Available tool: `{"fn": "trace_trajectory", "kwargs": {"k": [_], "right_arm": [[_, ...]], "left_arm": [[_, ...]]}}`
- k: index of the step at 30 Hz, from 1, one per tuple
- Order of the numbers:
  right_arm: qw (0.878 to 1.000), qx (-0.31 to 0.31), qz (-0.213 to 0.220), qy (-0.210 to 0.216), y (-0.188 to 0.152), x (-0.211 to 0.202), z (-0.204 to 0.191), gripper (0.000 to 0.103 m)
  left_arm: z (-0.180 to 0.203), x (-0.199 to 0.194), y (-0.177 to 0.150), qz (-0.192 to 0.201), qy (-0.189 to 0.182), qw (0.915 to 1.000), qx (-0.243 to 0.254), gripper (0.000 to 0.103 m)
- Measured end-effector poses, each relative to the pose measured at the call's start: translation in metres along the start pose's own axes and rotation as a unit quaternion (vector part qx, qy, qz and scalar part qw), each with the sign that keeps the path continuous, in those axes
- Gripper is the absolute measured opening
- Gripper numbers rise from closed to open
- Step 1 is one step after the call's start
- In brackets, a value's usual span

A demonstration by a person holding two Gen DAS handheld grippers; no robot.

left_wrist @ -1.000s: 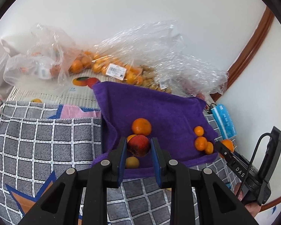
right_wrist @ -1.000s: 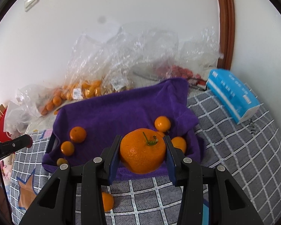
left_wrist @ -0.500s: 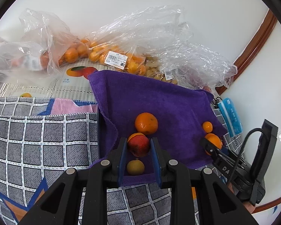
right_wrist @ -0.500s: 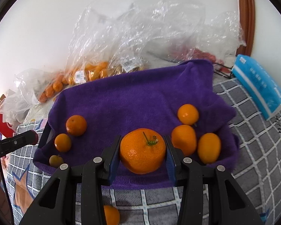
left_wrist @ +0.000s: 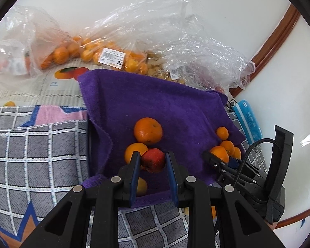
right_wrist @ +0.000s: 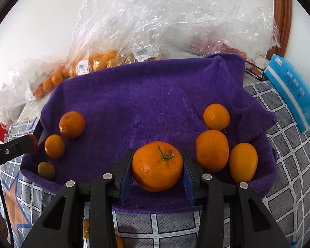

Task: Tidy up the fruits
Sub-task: 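Open the right gripper to drop the orange while the left gripper releases the red fruit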

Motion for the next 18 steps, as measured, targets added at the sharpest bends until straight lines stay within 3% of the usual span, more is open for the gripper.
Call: {"fn": "trace_trajectory", "kwargs": {"k": [18], "right_arm": [[0.999, 0.007, 0.037, -0.008, 0.008, -0.034, 0.013, 0.049]], "left_arm": [[0.014, 0.025, -0.006, -0.029, -0.008, 0.9993, 0.021, 0.024]]}}
Point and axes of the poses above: each gripper's, at about its wrist camera, not at the fingertips, and x roughly the way its jaws point, z to its right, y to its top, the point moved 4 cm from there along x, roughly the way its jaws point, and after that the axes turned 8 degrees about -y, right-handed, at the moved point
